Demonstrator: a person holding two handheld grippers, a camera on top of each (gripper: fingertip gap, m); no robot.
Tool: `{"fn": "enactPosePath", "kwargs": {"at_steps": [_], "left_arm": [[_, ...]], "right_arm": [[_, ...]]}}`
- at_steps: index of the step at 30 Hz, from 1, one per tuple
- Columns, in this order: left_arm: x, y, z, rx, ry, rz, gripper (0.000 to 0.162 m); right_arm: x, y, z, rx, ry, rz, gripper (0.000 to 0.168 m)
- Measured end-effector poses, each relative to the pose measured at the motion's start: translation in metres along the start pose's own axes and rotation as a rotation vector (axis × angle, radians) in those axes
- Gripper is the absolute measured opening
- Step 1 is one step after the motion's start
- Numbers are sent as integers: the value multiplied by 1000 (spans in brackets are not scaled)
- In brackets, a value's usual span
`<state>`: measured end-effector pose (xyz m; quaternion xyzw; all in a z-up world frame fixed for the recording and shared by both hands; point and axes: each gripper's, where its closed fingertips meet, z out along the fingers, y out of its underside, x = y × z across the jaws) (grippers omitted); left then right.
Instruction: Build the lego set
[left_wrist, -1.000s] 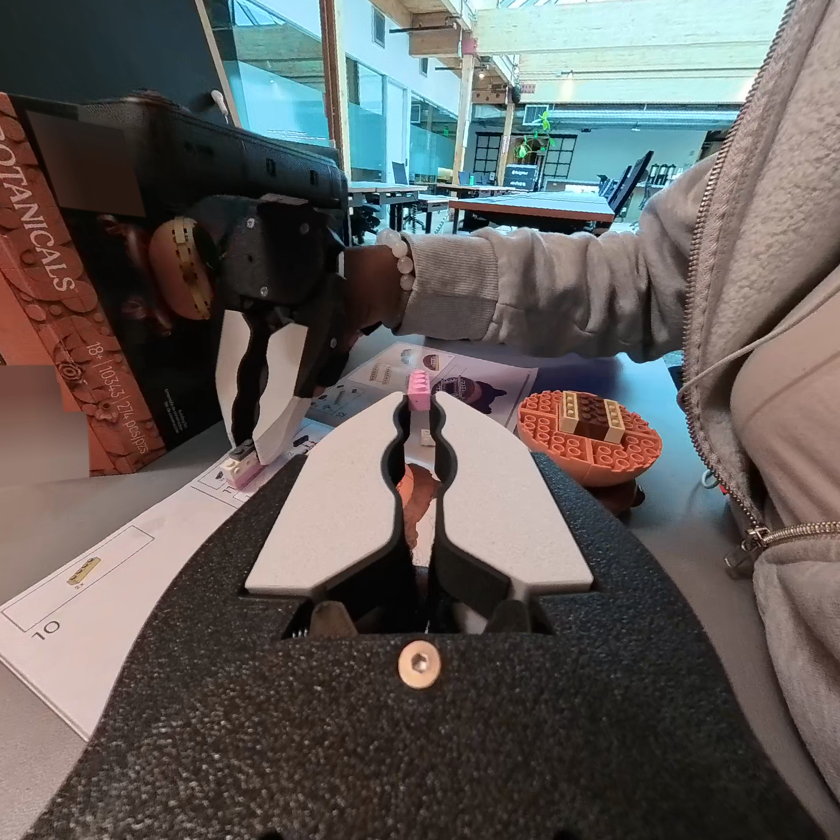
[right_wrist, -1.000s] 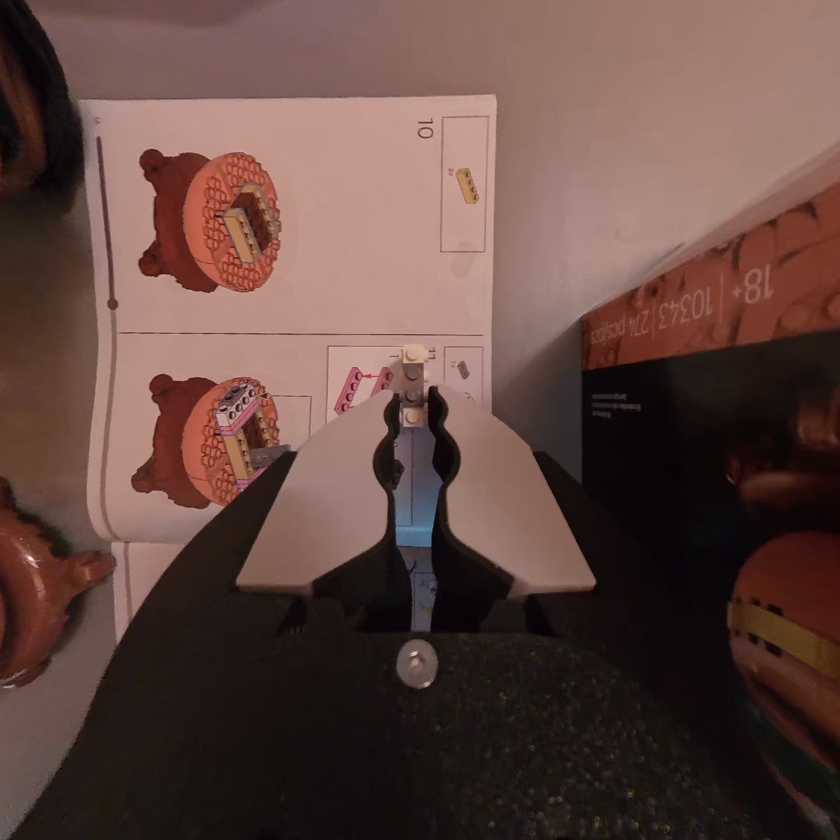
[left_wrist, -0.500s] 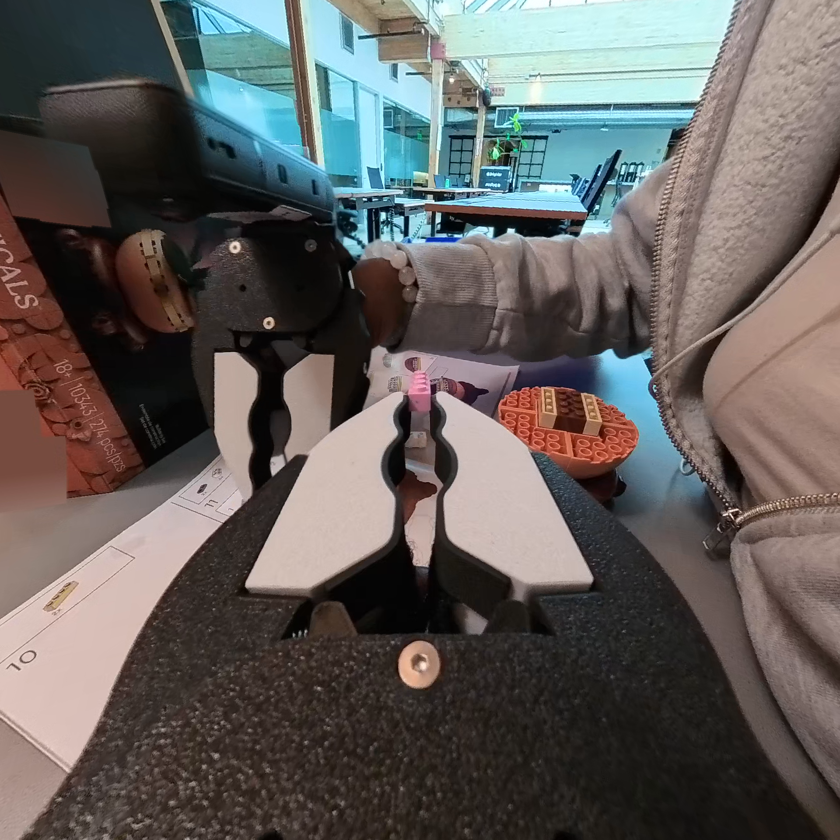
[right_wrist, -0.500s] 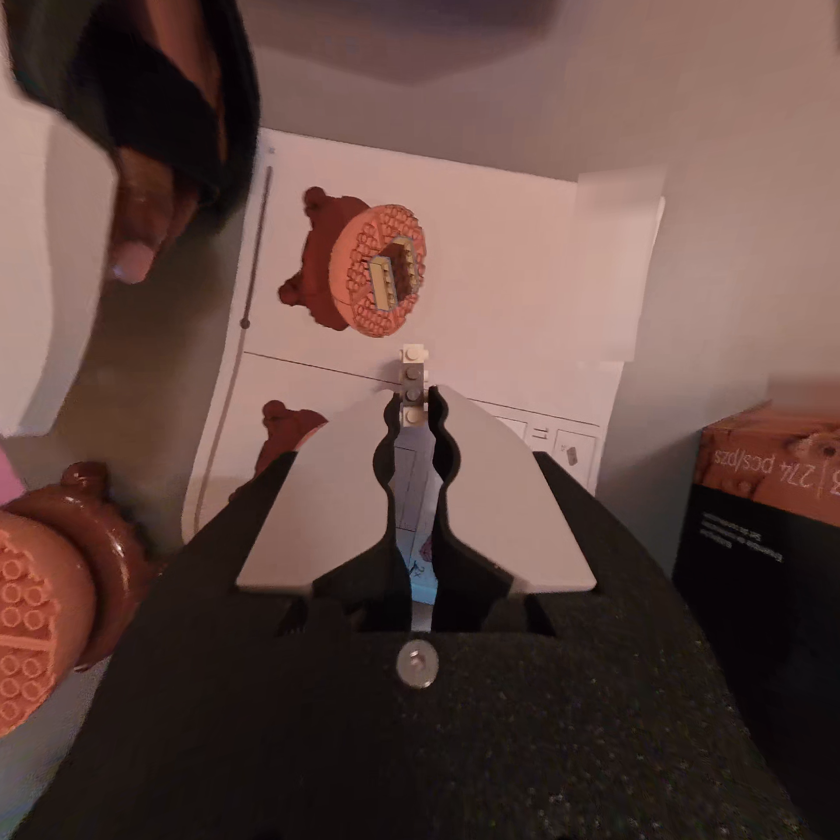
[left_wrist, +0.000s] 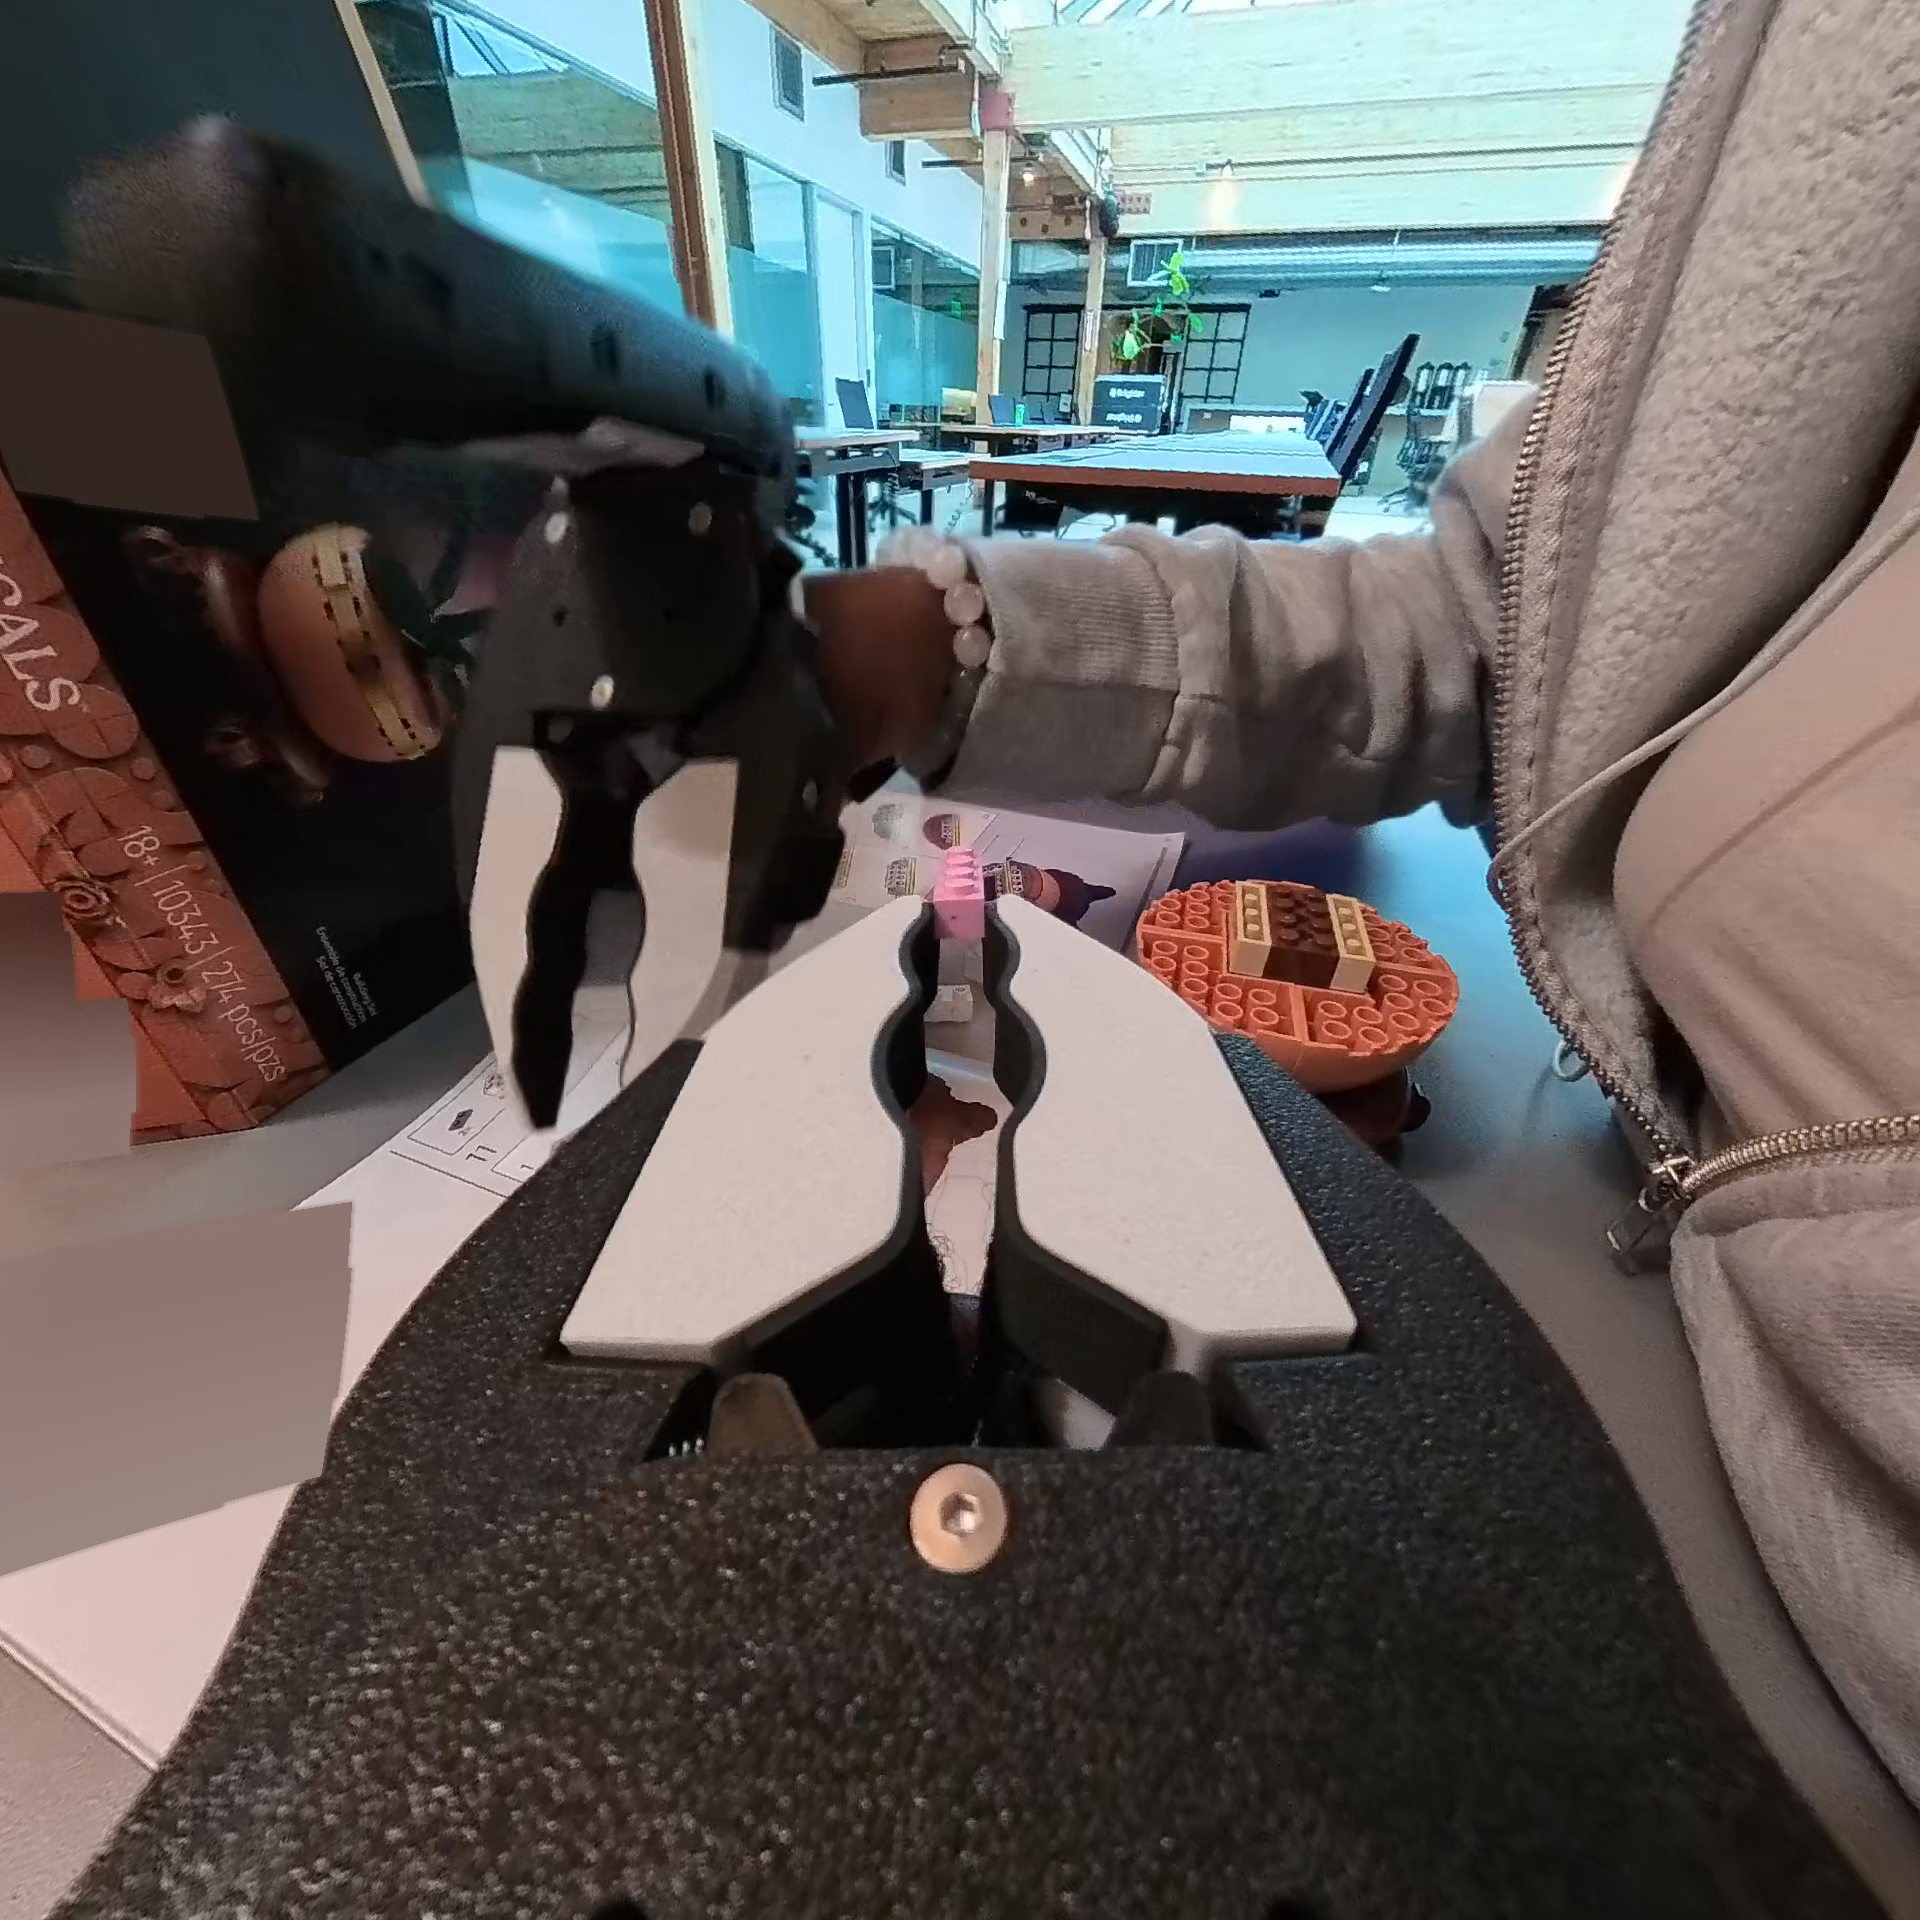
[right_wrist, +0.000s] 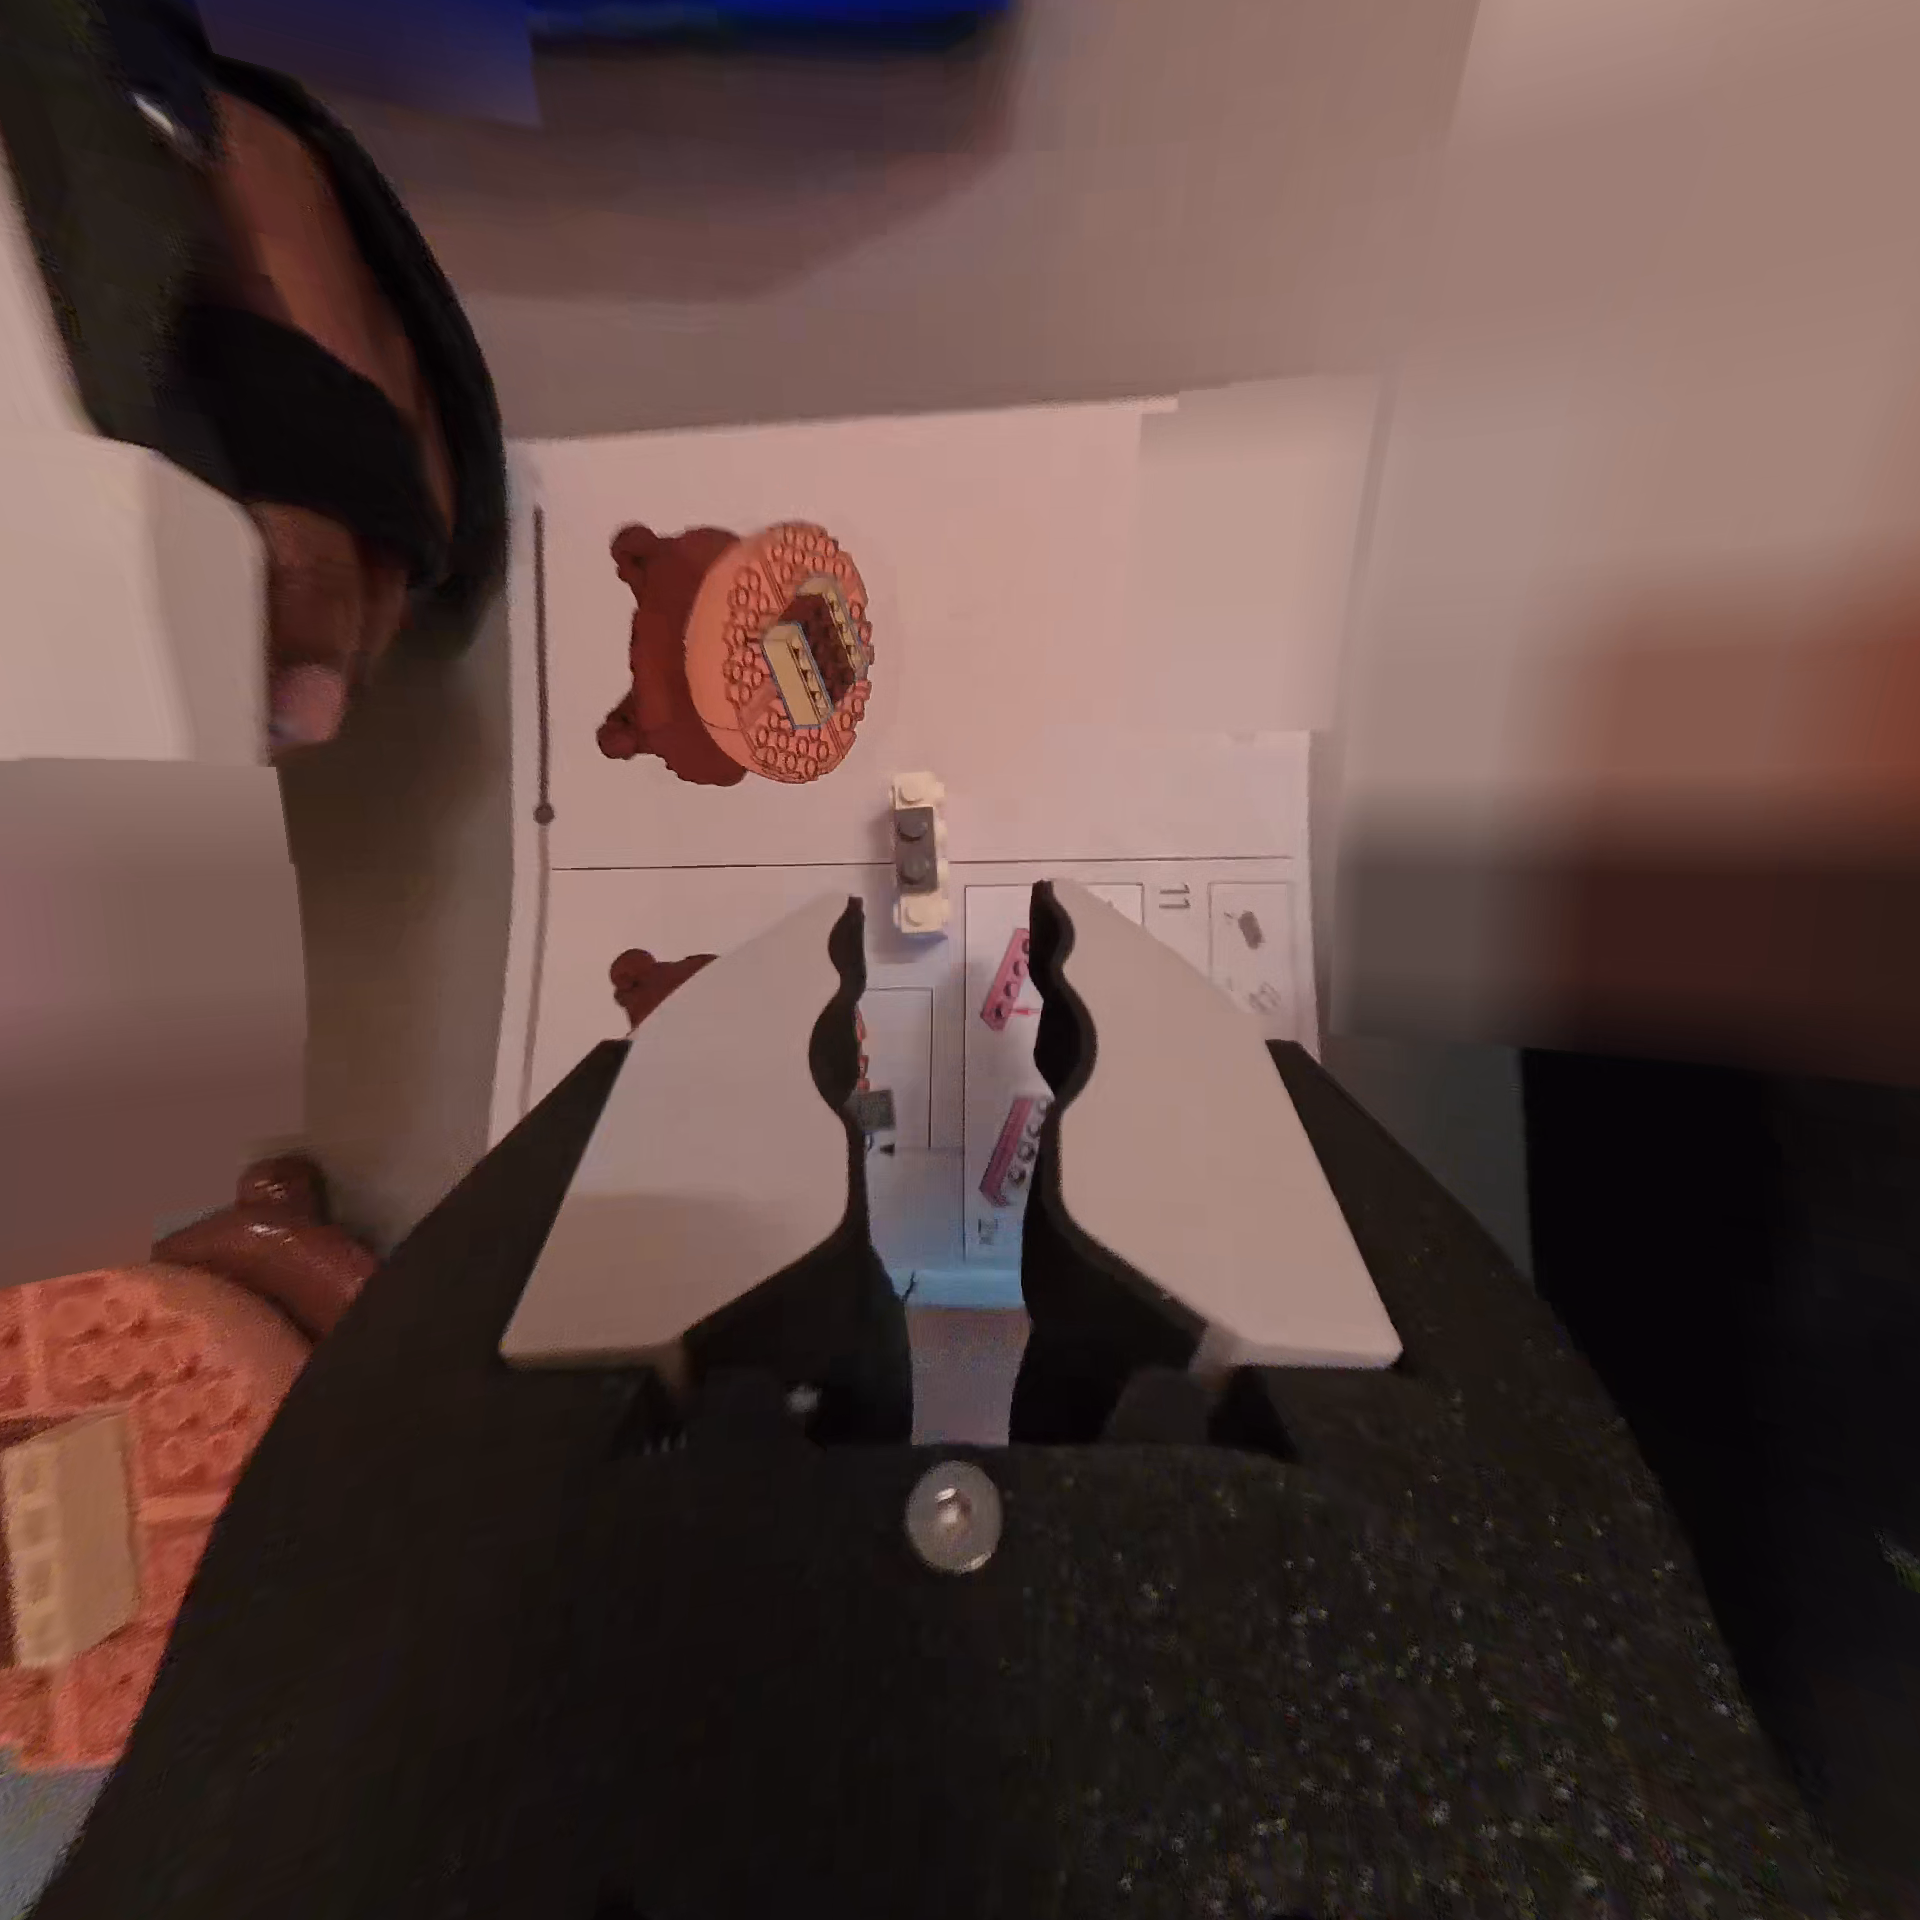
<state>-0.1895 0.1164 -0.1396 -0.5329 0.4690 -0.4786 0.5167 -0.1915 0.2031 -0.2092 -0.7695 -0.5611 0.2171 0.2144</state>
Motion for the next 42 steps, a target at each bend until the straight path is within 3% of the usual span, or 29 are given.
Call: {"fn": "enactPosePath", "kwargs": {"at_steps": [2,4,5,6,7,8,9,10,14,17,22,26,32,38,42], "left_arm": [[0,0,0,0,-2,-1,7],[-1,0,0,1,-3,-3,7],[-1,0,0,0,-4,-4,7],[-1,0,0,-1,-5,-5,7],[-1,0,0,-1,-5,-7,7],[-1,0,0,-1,-5,-9,7],[-2,0,0,-2,-5,-11,7],[-2,0,0,-1,-5,-14,7],[-3,0,0,4,-11,-26,7],[-3,-1,1,13,-7,-38,7],[-4,-1,2,11,-14,-43,7],[-4,-1,2,12,-14,-44,7],[-1,0,4,3,-3,-35,7],[2,1,6,-5,17,-35,7],[6,2,7,-15,34,-10,7]], "right_arm": [[4,-2,-25,94,59,25,34],[4,4,-53,193,120,37,50],[2,11,-64,230,149,48,72],[-2,21,-70,254,166,55,113],[-6,34,-75,256,199,65,131],[-9,49,-77,245,229,70,134],[-17,62,-77,243,235,68,133],[-26,74,-76,240,221,62,120],[-48,116,-65,135,162,67,43],[-54,122,-60,126,150,40,21],[-48,127,-61,90,253,-45,12],[-50,129,-58,126,222,18,18],[-44,122,-57,125,232,-13,10],[-78,6,-104,405,27,-145,10],[-96,-28,-89,345,-79,-220,10]]}}
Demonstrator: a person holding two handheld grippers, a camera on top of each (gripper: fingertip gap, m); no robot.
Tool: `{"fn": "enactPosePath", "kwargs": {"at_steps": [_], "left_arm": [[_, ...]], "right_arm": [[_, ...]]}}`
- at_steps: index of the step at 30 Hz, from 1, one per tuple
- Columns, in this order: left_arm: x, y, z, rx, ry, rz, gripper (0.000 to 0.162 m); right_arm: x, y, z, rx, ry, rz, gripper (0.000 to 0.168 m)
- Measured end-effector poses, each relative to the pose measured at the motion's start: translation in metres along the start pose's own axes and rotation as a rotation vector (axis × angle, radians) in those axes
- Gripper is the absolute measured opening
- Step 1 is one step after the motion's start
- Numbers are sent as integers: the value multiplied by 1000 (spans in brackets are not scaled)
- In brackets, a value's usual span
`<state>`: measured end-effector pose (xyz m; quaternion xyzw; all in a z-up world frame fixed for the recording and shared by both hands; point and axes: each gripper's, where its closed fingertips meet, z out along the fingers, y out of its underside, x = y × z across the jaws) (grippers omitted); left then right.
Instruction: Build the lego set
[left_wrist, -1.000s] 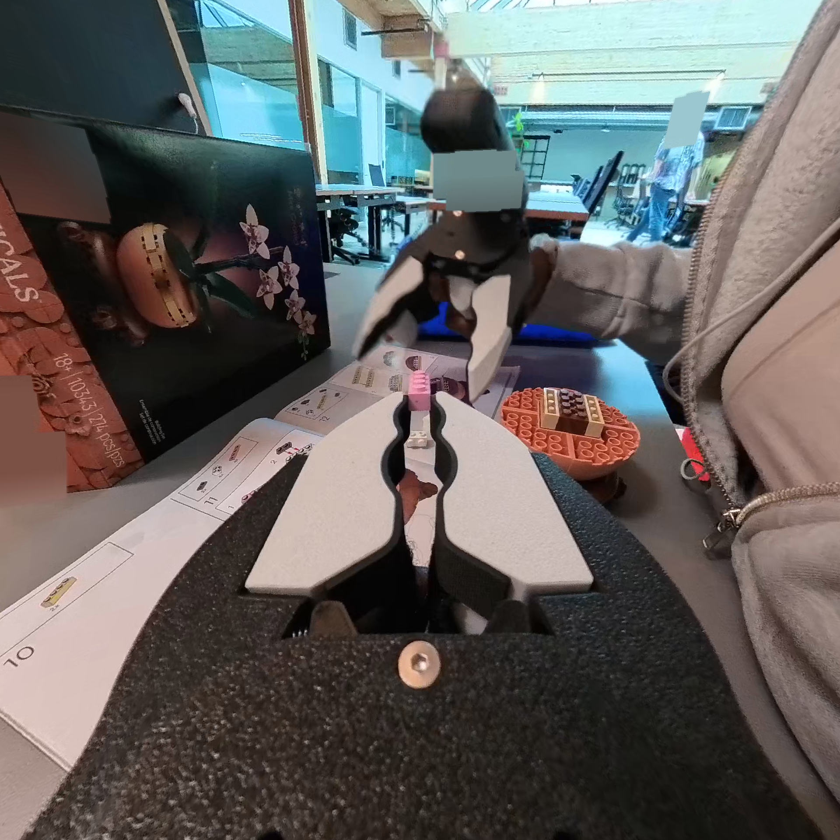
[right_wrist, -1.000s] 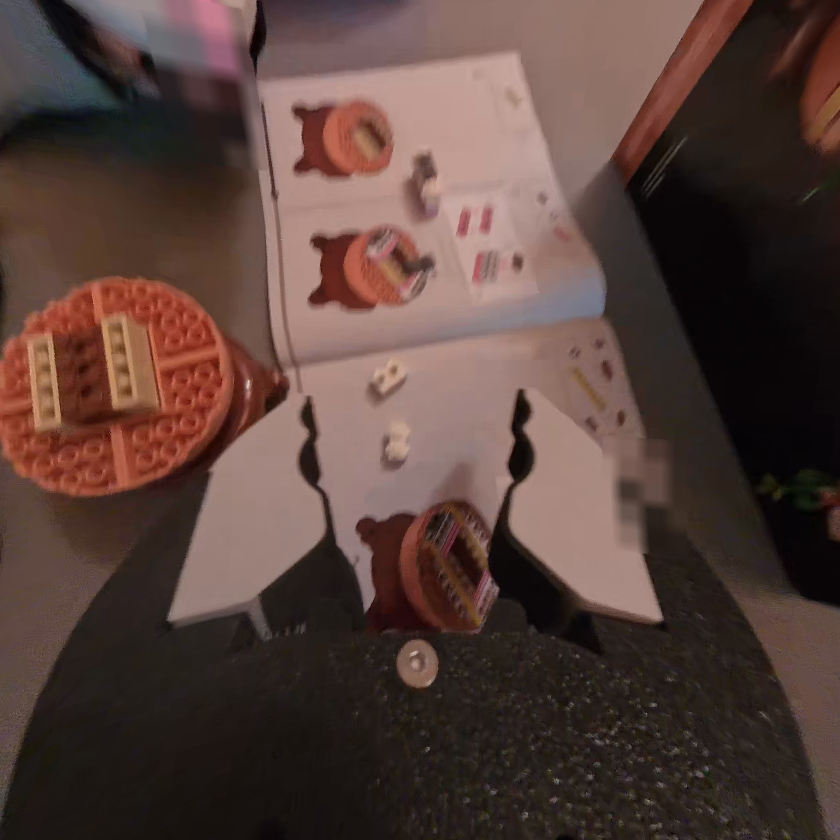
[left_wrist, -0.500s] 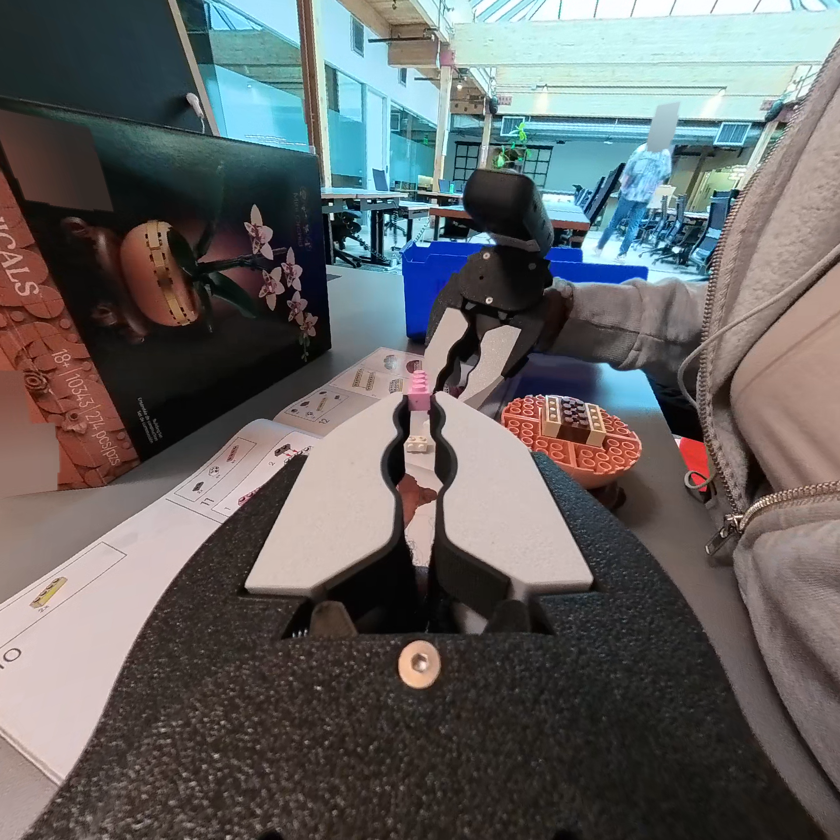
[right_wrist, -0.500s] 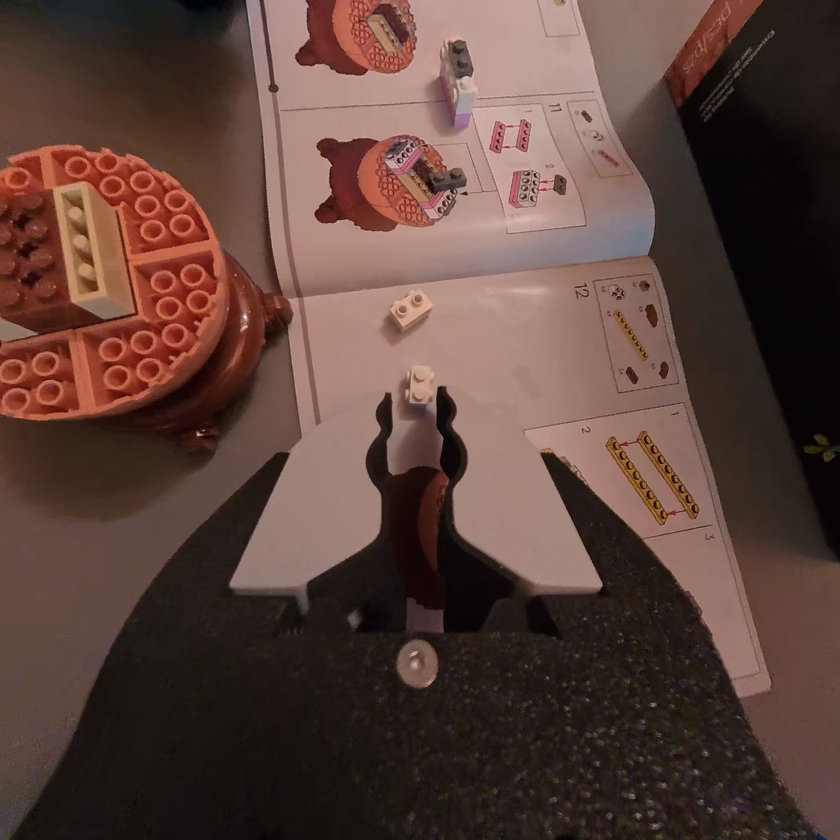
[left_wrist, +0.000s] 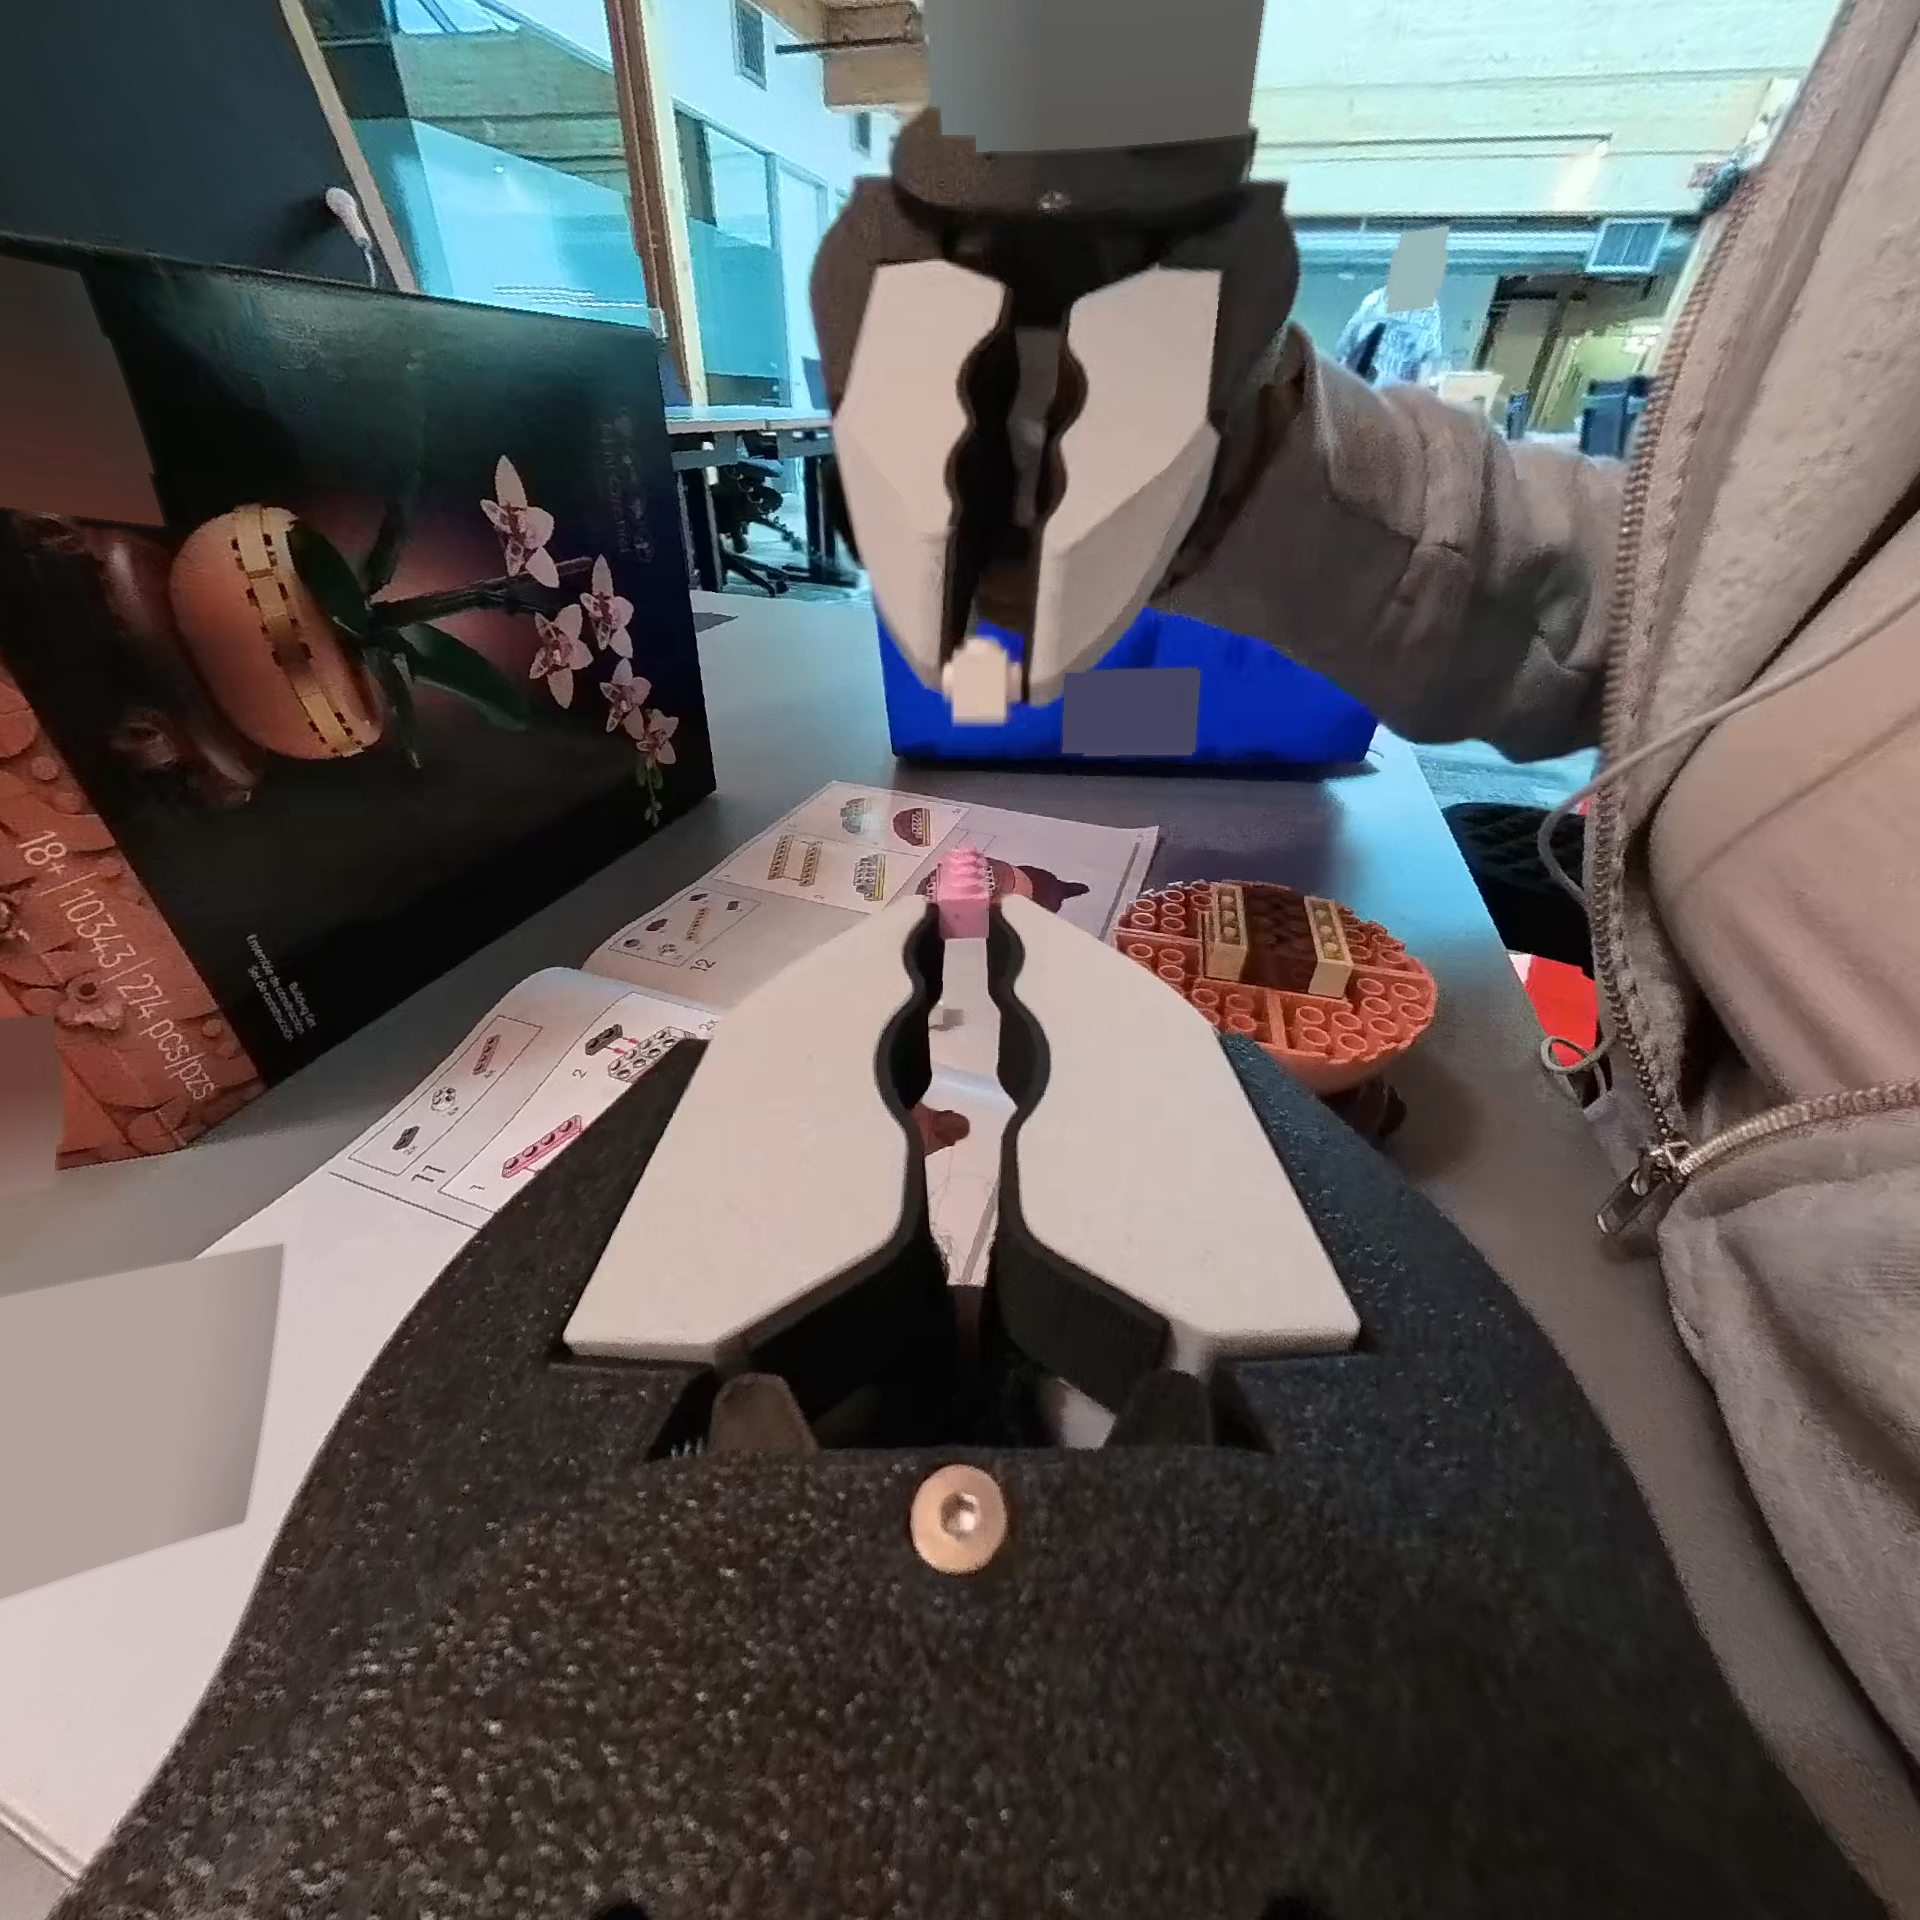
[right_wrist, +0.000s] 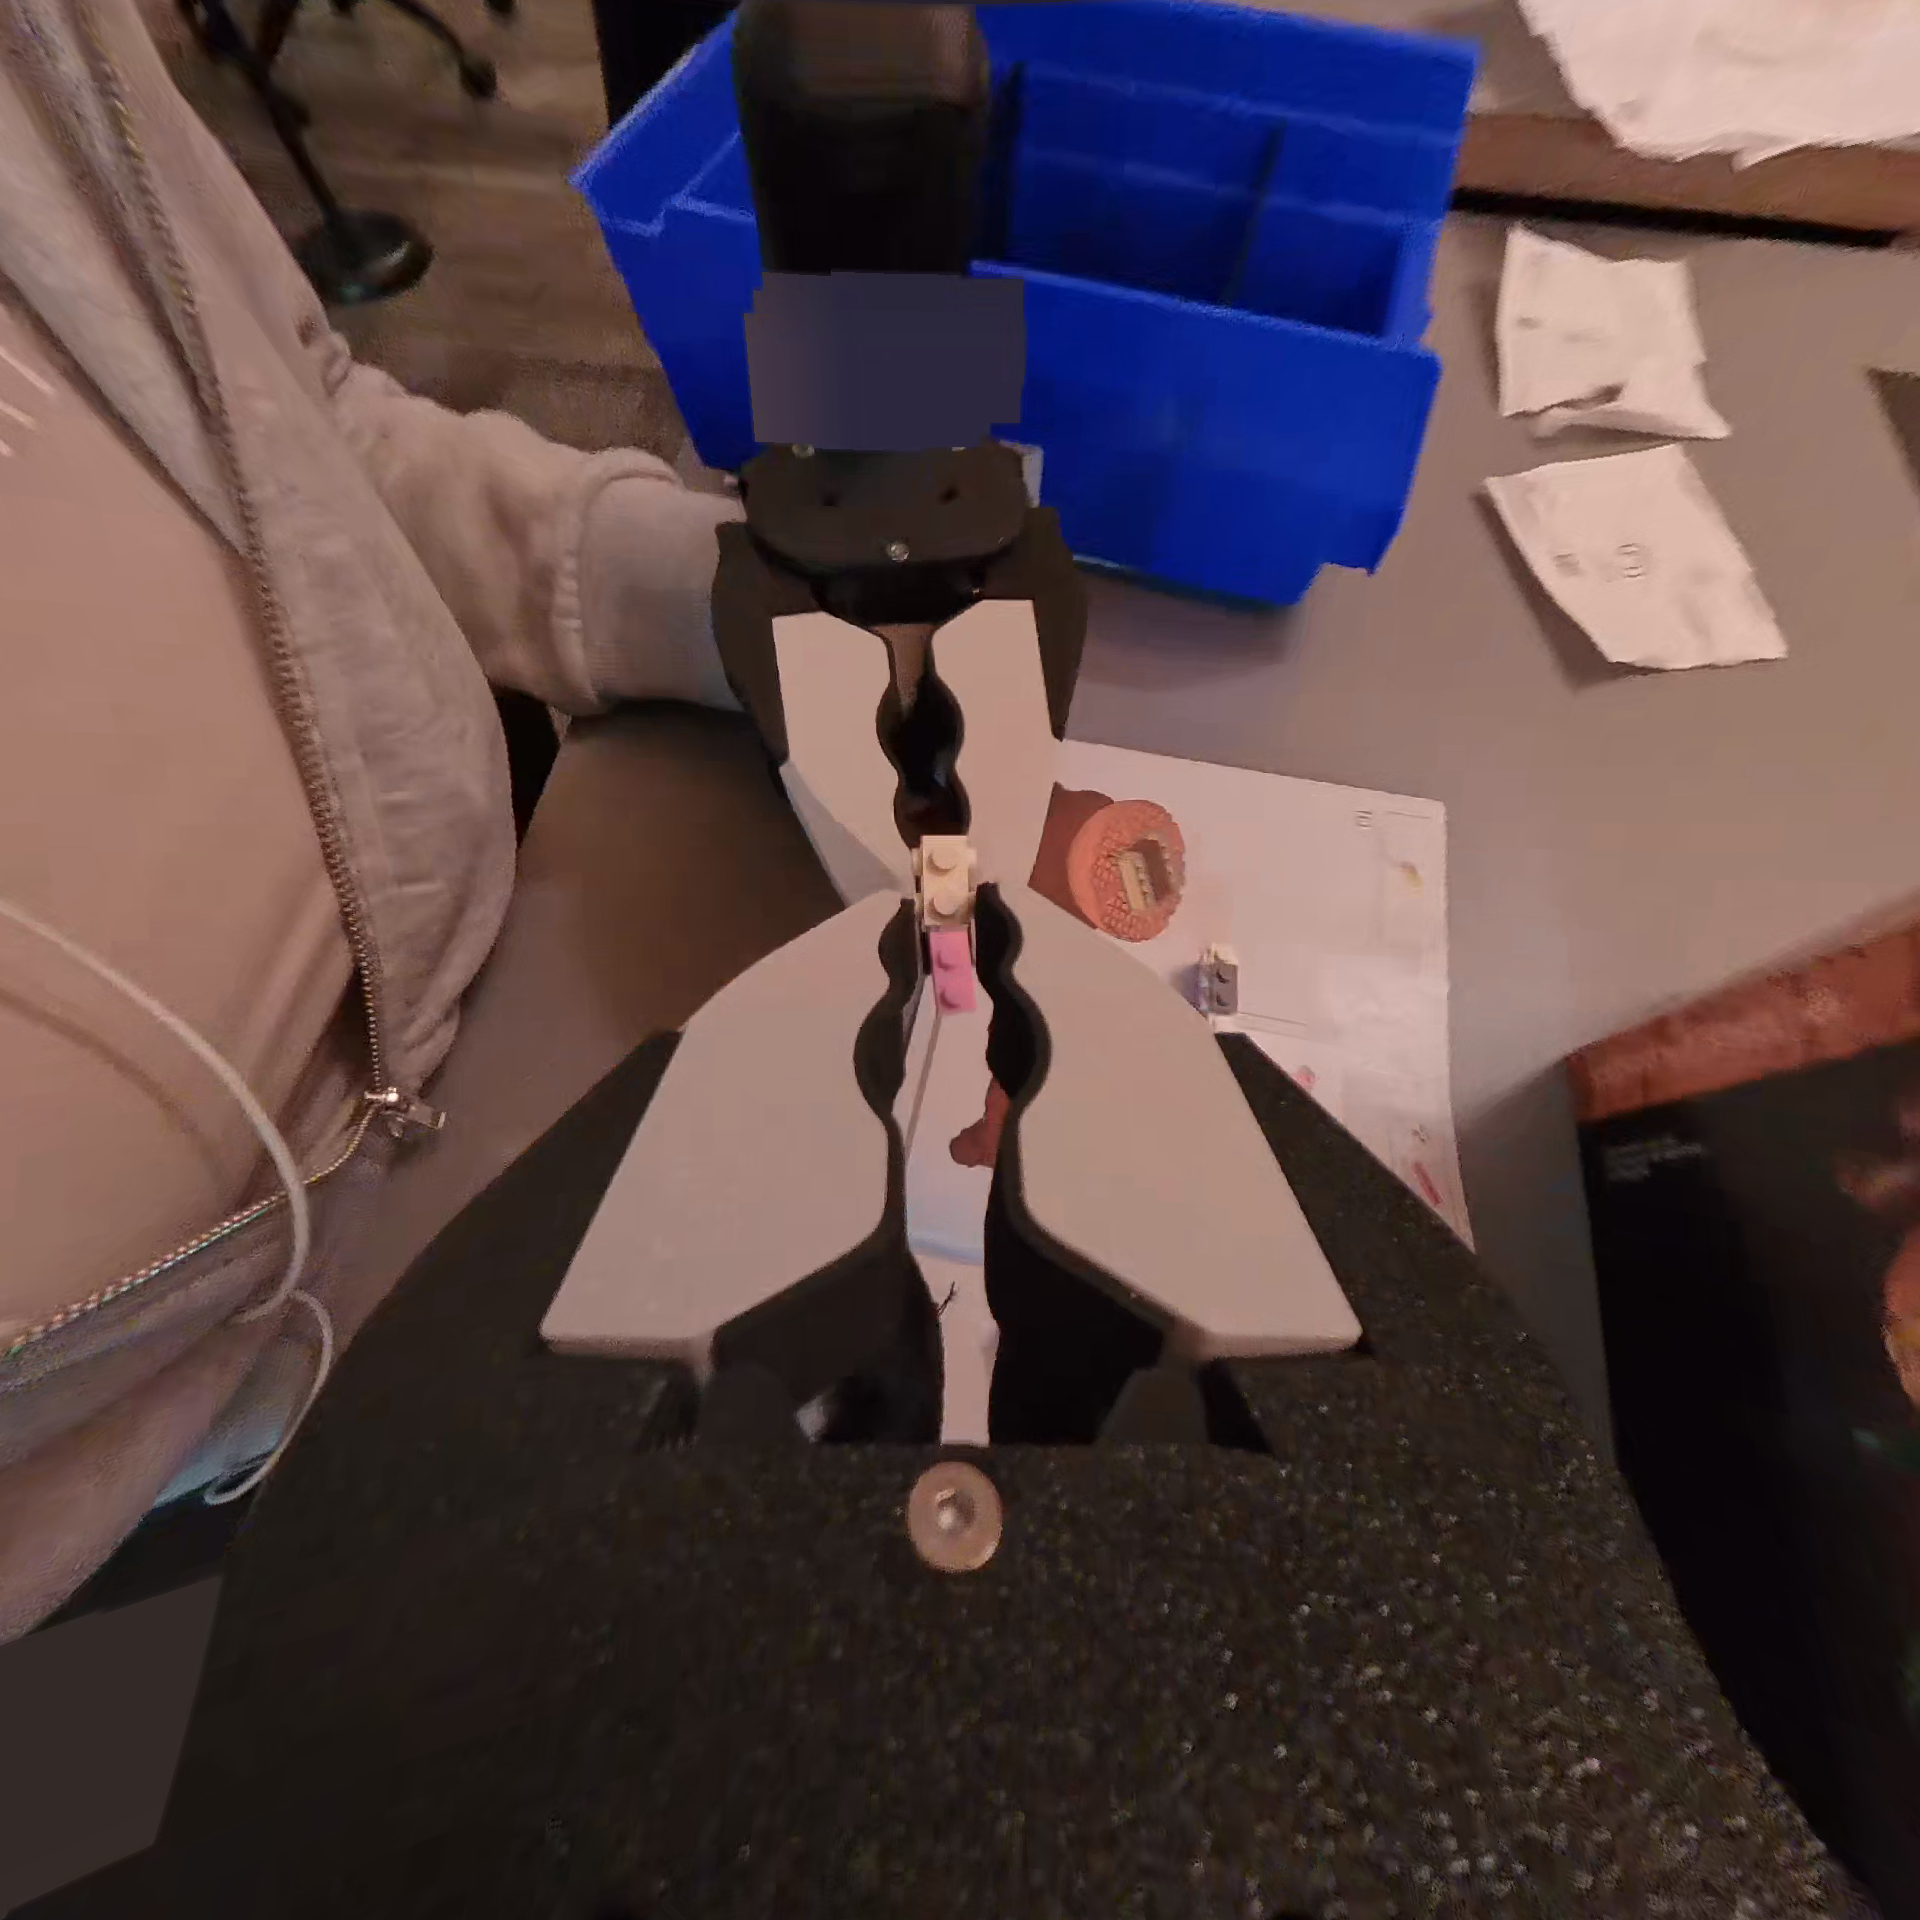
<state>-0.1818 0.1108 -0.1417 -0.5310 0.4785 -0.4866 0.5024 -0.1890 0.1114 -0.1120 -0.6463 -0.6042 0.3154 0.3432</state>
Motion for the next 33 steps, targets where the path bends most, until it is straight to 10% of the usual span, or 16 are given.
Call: {"fn": "enactPosePath", "kwargs": {"at_steps": [33], "left_arm": [[1,28,10,-222,-28,31,7]], "right_arm": [[2,45,19,-483,57,-90,10]]}}
